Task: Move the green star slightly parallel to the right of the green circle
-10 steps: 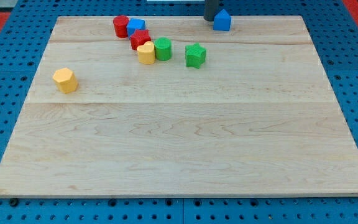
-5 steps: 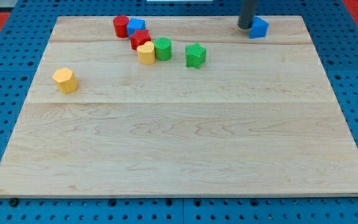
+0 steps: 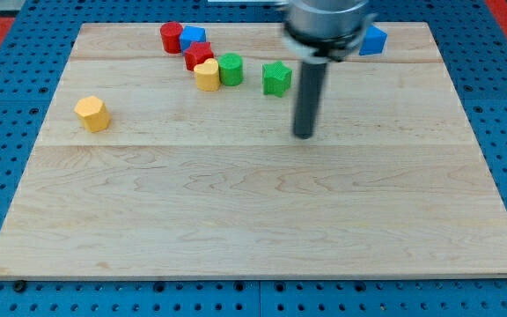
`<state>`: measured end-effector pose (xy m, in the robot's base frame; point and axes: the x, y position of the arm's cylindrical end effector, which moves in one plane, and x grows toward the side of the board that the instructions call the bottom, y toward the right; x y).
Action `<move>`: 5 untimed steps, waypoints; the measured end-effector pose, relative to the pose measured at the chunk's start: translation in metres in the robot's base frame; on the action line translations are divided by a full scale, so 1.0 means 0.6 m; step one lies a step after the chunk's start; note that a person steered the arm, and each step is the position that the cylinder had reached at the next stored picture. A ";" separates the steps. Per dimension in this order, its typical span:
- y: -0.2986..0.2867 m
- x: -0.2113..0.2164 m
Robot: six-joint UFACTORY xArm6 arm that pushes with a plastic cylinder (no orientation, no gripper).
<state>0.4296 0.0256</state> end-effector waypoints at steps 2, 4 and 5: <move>-0.120 -0.071; -0.072 -0.071; -0.073 -0.089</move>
